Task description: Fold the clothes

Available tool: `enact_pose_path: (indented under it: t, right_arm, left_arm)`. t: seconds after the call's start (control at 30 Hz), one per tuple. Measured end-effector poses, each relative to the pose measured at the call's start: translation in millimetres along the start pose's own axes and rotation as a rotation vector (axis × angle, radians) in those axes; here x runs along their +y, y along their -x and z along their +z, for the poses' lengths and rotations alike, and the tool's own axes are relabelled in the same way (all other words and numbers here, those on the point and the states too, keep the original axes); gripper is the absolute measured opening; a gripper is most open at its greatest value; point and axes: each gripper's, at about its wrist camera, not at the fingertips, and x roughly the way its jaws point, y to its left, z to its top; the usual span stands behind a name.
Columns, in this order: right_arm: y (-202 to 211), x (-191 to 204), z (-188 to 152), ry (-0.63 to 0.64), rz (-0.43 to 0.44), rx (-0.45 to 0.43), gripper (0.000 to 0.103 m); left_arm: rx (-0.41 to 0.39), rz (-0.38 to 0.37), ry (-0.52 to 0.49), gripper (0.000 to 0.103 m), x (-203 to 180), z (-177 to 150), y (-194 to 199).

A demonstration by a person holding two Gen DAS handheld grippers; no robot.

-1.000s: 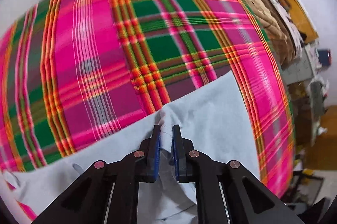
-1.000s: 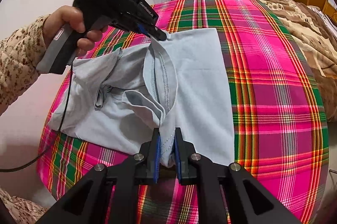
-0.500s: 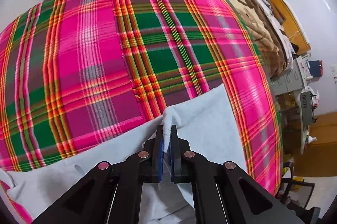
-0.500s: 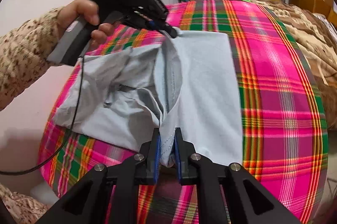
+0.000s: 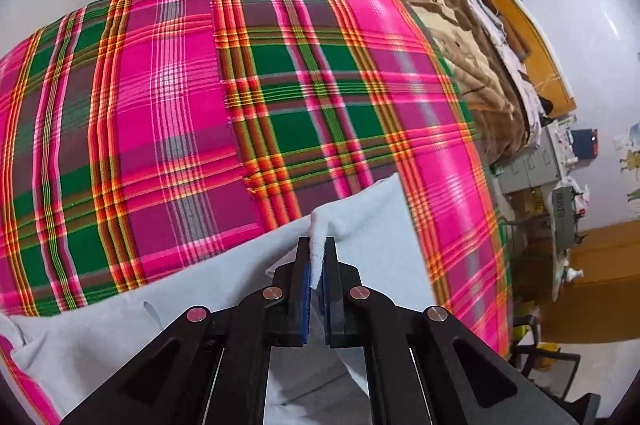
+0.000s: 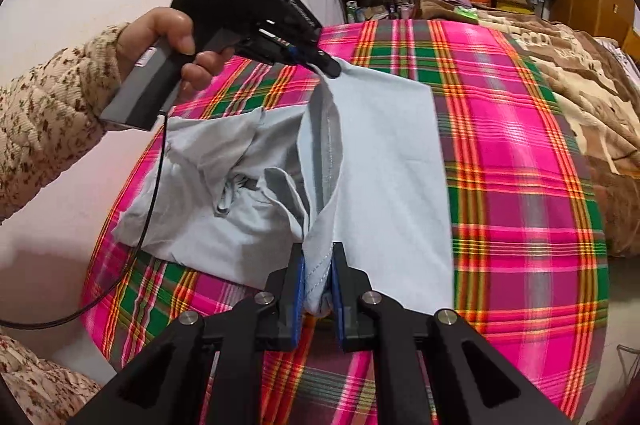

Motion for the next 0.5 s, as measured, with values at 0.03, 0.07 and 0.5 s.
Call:
enact_pose_path:
  t: [0.03, 0.07, 0.5]
  right_arm:
    - [2.3, -2.2, 0.8, -0.004, -0.007, -0.004, 0.013]
    - [3.9, -3.6, 0.7, -0.009, -0.010, -0.006, 0.013]
    - [-11.8, 17.8, -0.9, 0.063, 0.017, 0.040, 0.013]
  left_arm:
    - [-0.007, -0.005, -0.002, 0.004, -1.9, 0.3, 2.1]
    - [-0.013, 0.003, -0.004, 0.005, -2.6, 0.2, 3.5]
    - [-0.011, 0.061, -0.002, 0.005, 3.5, 0.2, -2.3]
